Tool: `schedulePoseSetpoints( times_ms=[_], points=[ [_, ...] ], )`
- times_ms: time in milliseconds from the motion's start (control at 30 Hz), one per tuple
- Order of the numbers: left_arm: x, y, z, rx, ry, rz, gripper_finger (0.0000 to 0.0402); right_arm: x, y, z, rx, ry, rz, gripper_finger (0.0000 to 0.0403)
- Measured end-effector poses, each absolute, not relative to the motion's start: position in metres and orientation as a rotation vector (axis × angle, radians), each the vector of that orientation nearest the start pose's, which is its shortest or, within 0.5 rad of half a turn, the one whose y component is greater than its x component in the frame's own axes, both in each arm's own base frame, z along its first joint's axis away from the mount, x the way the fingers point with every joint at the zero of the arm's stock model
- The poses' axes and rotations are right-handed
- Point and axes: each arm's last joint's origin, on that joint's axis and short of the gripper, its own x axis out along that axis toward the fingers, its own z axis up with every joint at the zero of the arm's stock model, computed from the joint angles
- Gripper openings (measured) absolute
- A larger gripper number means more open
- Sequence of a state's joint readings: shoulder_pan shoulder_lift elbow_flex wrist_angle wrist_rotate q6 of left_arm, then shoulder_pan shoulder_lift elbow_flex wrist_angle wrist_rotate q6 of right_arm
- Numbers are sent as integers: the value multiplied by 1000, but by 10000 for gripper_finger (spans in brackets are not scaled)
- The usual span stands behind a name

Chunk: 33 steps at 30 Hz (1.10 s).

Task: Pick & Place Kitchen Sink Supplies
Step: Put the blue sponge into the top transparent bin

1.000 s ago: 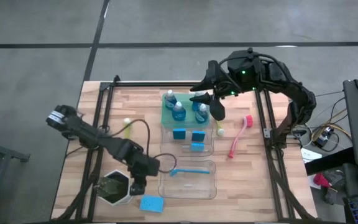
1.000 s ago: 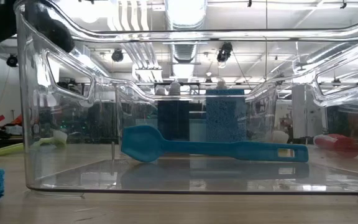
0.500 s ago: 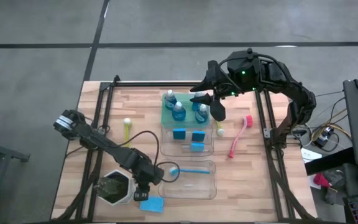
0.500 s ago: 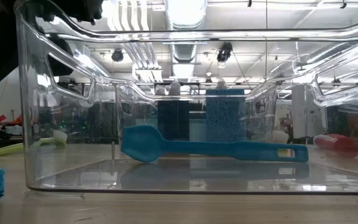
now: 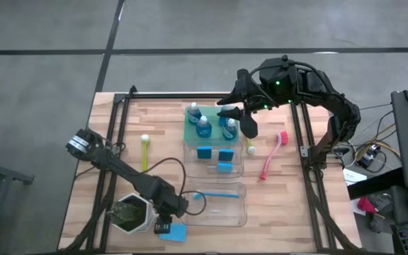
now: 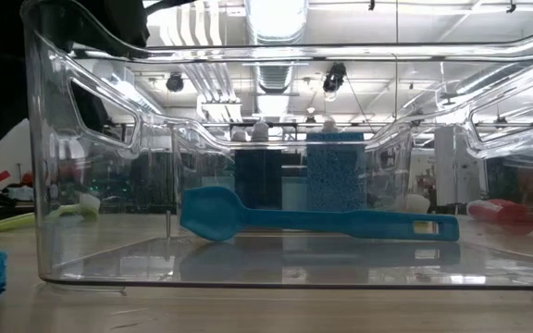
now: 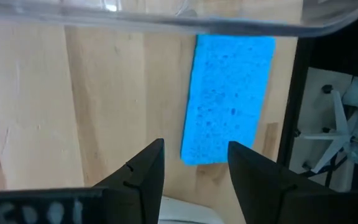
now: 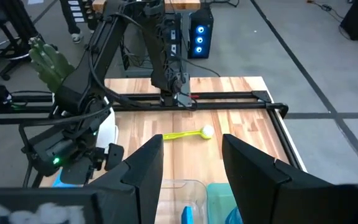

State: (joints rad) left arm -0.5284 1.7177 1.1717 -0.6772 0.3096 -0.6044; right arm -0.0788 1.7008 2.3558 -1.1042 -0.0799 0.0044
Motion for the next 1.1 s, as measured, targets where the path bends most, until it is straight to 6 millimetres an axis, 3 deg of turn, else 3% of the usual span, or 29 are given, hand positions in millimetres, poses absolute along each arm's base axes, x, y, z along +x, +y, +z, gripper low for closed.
schedulePoseSetpoints(
  times_ms=[433, 1100],
  points=[
    [276, -186, 199, -343, 1411, -330, 167, 297, -21, 521, 50, 446, -2, 162],
    [265, -194, 181, -299, 1380, -336, 167, 298, -21, 520, 62, 447, -5, 162]
  ],
)
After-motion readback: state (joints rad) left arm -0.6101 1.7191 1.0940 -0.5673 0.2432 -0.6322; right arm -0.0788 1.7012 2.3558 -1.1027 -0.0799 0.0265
